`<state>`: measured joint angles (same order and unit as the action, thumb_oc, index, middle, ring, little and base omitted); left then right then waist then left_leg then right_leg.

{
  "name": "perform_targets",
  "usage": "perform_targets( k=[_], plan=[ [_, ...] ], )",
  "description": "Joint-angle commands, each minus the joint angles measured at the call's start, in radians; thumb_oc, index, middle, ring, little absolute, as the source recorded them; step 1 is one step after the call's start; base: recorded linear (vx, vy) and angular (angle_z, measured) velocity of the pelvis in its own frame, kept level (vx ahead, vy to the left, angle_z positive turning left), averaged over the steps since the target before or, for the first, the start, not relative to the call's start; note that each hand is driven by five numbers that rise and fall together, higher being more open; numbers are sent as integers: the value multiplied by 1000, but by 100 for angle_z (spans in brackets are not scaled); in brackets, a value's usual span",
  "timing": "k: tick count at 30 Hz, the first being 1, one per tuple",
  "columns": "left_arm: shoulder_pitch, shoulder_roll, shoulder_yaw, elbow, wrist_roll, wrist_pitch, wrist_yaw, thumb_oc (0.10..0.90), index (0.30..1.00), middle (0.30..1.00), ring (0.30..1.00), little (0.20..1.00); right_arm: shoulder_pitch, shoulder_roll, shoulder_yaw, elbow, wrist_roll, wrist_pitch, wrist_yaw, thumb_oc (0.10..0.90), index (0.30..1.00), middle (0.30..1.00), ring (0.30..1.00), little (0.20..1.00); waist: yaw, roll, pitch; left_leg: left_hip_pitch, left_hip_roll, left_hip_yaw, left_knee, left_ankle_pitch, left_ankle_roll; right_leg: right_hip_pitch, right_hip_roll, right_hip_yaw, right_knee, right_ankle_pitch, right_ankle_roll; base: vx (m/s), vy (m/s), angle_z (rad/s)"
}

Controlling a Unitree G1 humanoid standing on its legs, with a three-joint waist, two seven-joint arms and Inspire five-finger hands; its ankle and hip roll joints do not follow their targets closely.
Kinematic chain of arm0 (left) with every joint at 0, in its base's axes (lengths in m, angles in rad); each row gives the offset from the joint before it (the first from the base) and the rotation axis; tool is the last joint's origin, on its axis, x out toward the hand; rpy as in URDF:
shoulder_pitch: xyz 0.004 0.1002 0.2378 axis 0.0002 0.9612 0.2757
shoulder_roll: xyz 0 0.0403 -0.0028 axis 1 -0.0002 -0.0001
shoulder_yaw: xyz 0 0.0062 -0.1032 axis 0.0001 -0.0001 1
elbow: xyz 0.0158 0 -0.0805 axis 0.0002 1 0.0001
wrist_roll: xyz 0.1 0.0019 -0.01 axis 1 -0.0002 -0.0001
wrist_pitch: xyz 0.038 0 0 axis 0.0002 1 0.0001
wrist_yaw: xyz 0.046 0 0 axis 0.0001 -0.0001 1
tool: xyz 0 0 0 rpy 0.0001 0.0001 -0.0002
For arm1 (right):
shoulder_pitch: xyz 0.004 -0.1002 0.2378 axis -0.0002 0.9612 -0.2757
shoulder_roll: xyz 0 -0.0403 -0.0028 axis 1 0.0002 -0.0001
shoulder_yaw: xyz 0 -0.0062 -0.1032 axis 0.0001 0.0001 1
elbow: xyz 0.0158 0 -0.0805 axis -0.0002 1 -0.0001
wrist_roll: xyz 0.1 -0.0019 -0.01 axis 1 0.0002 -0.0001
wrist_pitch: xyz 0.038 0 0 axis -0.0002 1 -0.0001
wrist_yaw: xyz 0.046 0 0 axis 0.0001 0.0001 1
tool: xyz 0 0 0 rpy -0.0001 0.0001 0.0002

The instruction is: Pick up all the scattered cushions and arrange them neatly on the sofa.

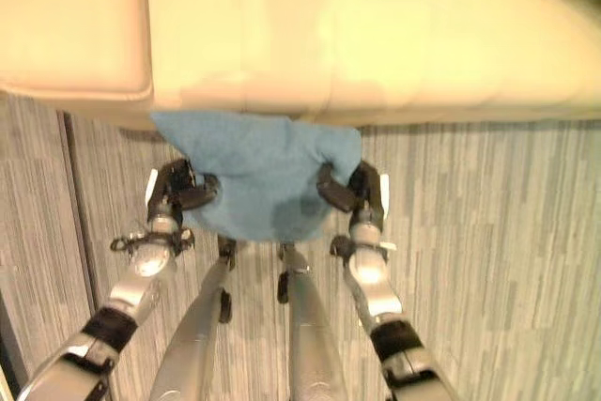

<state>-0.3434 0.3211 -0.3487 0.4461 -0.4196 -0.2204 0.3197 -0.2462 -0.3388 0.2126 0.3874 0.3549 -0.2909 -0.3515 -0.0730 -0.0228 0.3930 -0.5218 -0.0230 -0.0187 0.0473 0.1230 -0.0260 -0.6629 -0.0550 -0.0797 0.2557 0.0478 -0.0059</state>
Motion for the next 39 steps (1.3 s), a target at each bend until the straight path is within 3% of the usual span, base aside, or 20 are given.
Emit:
perform_targets(
  k=[1, 6, 8, 9, 13, 15, 18, 21, 28, 29, 32, 36, 39],
  plan=[
    [-37, -38, -43, -164, 77, -116, -98, 400, 300, 300, 300, 300, -22, 11, 2, -178, -88, -100, 77, 400, 300, 300, 300, 300, -16, 8, -84, 73, 11, -14, 31, -91, -45, 199, -8, -21, -117, -92, 67, 139, -77, -8],
    [68, -2, -25, -206, 82, -119, -140, 400, 300, 300, 300, 300, 94, -30, -38, -249, -140, -91, 103, 400, 300, 300, 300, 300, -36, -6, -119, 209, 41, 11, 60, -123, -55, 371, 7, -9, -152, -121, 54, 108, -80, 3],
    [104, 5, -9, -214, 73, -116, -156, 400, 300, 300, 300, 300, 128, -45, -57, -264, -160, -84, 110, 400, 300, 300, 300, 300, -43, -18, -136, 221, 43, 15, 109, -133, -55, 420, 18, -2, -160, -130, 44, 117, -84, 13],
    [140, 3, 4, -211, 63, -110, -169, 400, 300, 300, 300, 300, 154, -58, -70, -274, -177, -76, 118, 400, 300, 300, 300, 300, -42, -29, -140, 222, 47, 18, 201, -139, -57, 472, 22, 6, -162, -145, 32, 96, -67, 7],
    [177, -5, 16, -208, 50, -99, -172, 400, 300, 300, 300, 300, 178, -63, -79, -288, -191, -61, 120, 400, 300, 300, 300, 300, -31, -44, -149, 197, 26, -5, 294, -135, -46, 513, 20, 22, -172, -145, 25, 81, -41, -10],
    [203, -8, 21, -204, 56, -93, -175, 400, 300, 300, 300, 300, 191, -67, -89, -289, -199, -57, 122, 400, 300, 300, 300, 300, -24, -48, -168, 192, 1, -7, 255, -173, -27, 541, 22, 33, -182, -152, 33, 180, 2, -4],
    [221, -3, 23, -204, 85, -75, -176, 400, 300, 300, 300, 300, 207, -66, -106, -294, -198, -47, 114, 400, 300, 300, 300, 300, -5, -43, -186, 152, -23, 7, 196, -135, -21, 591, 40, 42, -200, -162, 38, 211, 55, 0],
    [262, -2, 36, -223, 103, -72, -184, 400, 300, 300, 300, 300, 237, -53, -108, -311, -216, -38, 122, 400, 300, 300, 300, 300, 7, -41, -220, 223, -30, -1, 105, -135, -3, 628, 49, 77, -206, -172, 54, 261, 109, -27],
    [311, 13, 59, -250, 111, -66, -194, 400, 300, 300, 300, 300, 233, -25, -102, -304, -235, -23, 137, 400, 300, 300, 300, 300, 32, -40, -244, 325, -28, 42, 72, -174, 47, 625, 8, 117, -87, -174, 108, 186, 147, -79],
    [318, 24, 67, -257, 110, -61, -191, 400, 300, 300, 300, 300, 223, -19, -95, -309, -243, -17, 145, 400, 300, 300, 300, 300, 37, -30, -237, 355, -22, 55, 63, -183, 67, 590, -5, 120, 19, -157, 130, 118, 116, -79],
    [316, 30, 77, -263, 113, -63, -183, 400, 300, 300, 300, 300, 210, -4, -86, -314, -245, -19, 145, 400, 300, 300, 300, 300, 42, -15, -226, 391, -17, 60, 49, -198, 83, 534, -21, 95, 107, -138, 145, 114, 87, -26],
    [308, 23, 77, -263, 110, -71, -173, 400, 300, 300, 300, 300, 176, -8, -65, -304, -256, -16, 140, 400, 300, 300, 300, 300, 41, -9, -225, 450, -22, 54, 13, -221, 81, 460, -42, 25, -36, -102, 132, 128, -35, -24],
    [303, 12, 79, -259, 105, -73, -170, 400, 300, 300, 300, 300, 177, -16, -61, -298, -259, -8, 140, 400, 300, 300, 300, 300, 17, -12, -213, 491, -38, 30, -1, -235, 78, 405, -16, 57, -152, -46, 143, 185, -84, -13]
  ],
)
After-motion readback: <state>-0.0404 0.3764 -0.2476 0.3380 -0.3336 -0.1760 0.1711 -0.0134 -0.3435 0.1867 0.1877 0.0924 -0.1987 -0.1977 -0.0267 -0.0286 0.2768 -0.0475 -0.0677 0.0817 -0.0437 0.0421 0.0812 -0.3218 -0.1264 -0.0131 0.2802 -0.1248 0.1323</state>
